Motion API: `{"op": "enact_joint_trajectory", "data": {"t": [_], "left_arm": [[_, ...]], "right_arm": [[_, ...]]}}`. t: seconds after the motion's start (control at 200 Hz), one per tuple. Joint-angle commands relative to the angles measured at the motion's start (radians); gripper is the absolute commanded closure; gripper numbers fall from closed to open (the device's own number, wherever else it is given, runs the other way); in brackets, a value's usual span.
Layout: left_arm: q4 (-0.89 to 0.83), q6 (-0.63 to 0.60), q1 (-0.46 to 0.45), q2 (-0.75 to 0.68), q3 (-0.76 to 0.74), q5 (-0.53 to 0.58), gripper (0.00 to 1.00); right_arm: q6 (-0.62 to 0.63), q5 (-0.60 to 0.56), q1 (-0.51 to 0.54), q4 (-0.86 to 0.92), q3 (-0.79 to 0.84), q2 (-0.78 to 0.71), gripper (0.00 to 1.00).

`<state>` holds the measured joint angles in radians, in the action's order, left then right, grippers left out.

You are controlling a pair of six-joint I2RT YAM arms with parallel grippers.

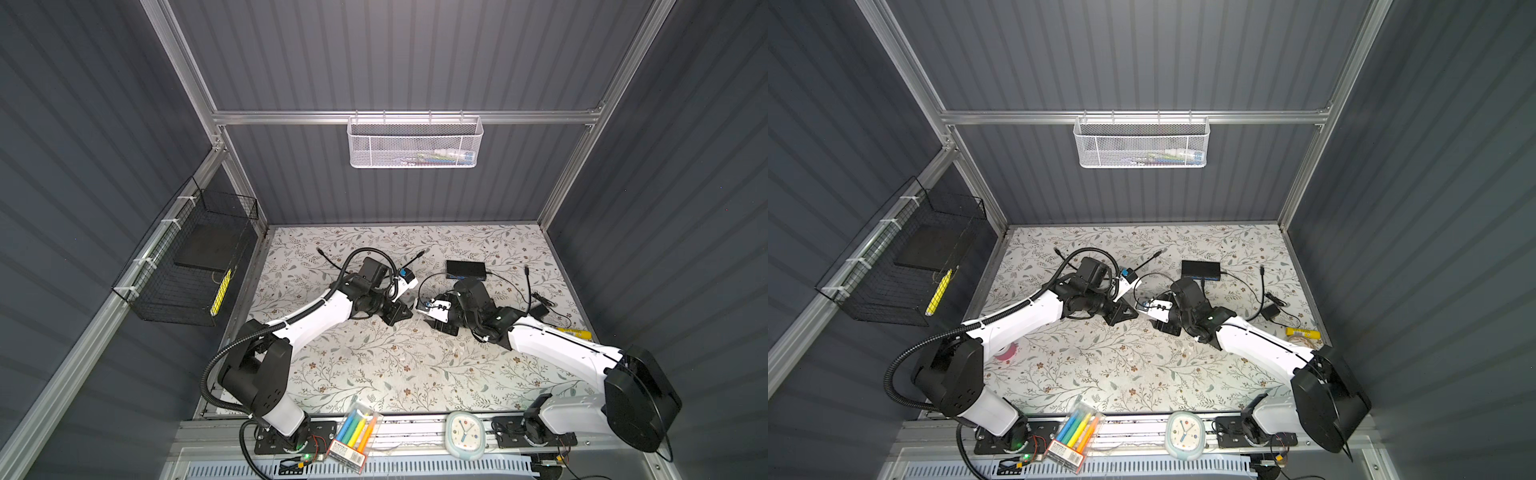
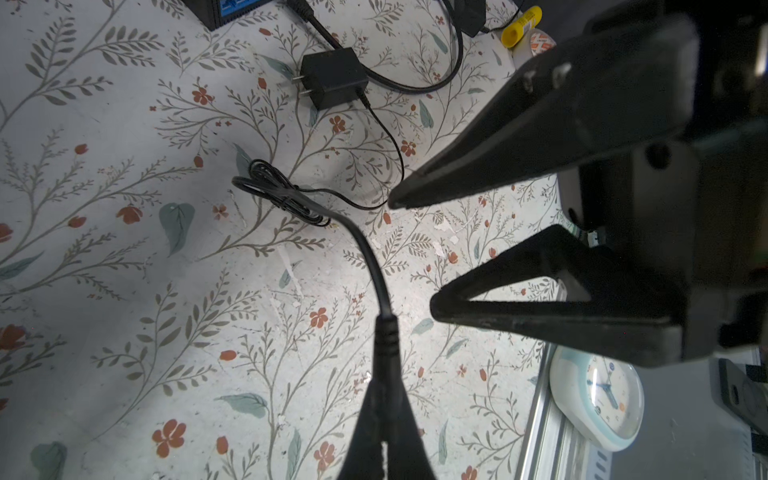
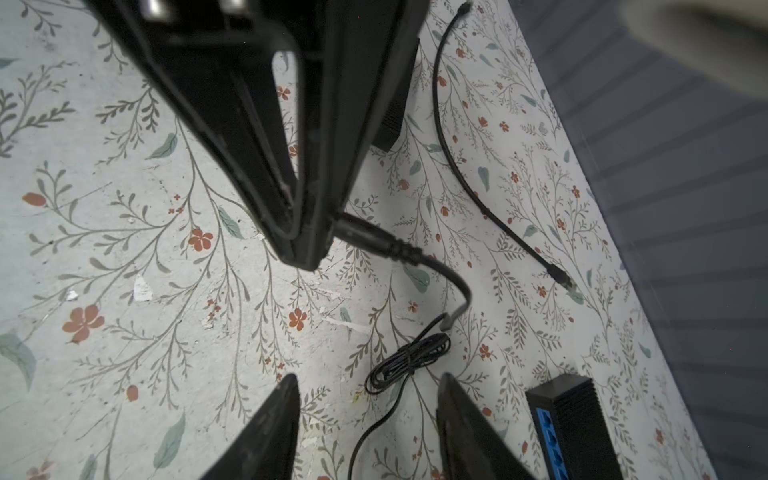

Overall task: Insert the plug into the switch port
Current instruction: 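Bring the left gripper's cable plug toward the right gripper at table center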

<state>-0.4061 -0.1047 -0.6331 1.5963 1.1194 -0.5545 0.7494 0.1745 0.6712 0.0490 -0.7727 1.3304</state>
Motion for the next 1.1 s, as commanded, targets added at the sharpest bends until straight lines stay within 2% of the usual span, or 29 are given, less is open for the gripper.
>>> {"op": "enact_joint_trajectory", "data": {"t": [0.0, 0.265, 0.385, 0.685, 0.81, 0.931, 1.096], "left_arm": [[-0.085, -0.06, 0.003, 0.014, 0.03, -0.018, 1.0], [-0.13, -0.092, 0.003, 0.027, 0.042, -0.038, 0.99], [-0.147, -0.105, 0.003, 0.033, 0.048, -0.051, 0.99], [-0.152, -0.113, 0.003, 0.02, 0.046, -0.066, 0.99], [-0.147, -0.113, 0.003, 0.018, 0.043, -0.063, 0.98], [-0.128, -0.106, 0.005, 0.002, 0.032, -0.041, 0.93], [-0.084, -0.082, 0.025, -0.034, 0.005, -0.019, 0.76]], "right_arm": [[0.095, -0.05, 0.022, -0.058, -0.03, -0.019, 0.46], [0.15, -0.044, 0.062, -0.047, -0.05, 0.005, 0.47], [0.165, -0.05, 0.09, -0.067, -0.054, 0.022, 0.52], [0.189, -0.049, 0.122, -0.067, -0.069, 0.069, 0.58], [0.188, -0.058, 0.133, -0.066, -0.073, 0.075, 0.65], [0.18, -0.064, 0.137, -0.047, -0.076, 0.075, 0.75], [0.16, -0.068, 0.143, -0.032, -0.061, 0.072, 0.9]]}}
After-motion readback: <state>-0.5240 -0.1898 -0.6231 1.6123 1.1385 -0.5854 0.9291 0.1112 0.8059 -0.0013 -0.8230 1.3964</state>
